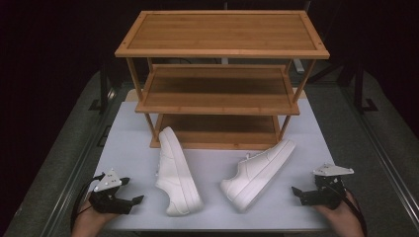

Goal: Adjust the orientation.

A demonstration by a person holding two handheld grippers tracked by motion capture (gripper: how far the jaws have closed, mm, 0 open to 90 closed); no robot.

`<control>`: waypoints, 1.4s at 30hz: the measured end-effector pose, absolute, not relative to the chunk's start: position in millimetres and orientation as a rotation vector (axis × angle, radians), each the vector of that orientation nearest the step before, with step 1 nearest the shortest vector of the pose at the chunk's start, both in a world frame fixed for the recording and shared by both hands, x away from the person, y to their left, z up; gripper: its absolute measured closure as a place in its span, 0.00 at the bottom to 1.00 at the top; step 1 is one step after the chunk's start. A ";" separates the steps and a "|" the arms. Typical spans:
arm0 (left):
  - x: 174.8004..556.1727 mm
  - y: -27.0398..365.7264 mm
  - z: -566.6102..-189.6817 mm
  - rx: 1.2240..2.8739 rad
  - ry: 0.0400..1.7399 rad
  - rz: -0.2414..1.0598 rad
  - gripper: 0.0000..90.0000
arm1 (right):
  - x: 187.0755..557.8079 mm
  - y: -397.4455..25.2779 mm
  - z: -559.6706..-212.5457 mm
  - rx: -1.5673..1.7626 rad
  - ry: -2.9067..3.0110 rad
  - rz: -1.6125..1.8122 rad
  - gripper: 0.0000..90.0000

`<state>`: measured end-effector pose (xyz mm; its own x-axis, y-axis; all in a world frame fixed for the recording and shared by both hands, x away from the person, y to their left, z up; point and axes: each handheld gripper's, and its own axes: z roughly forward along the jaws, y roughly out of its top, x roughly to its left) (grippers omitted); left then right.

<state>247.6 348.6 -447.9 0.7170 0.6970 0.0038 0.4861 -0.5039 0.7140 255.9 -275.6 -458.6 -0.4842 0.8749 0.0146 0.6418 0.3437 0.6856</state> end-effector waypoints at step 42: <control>251.4 304.4 -433.8 2.155 0.703 0.191 1.00 | 255.9 -275.9 -458.9 1.336 2.256 0.910 0.00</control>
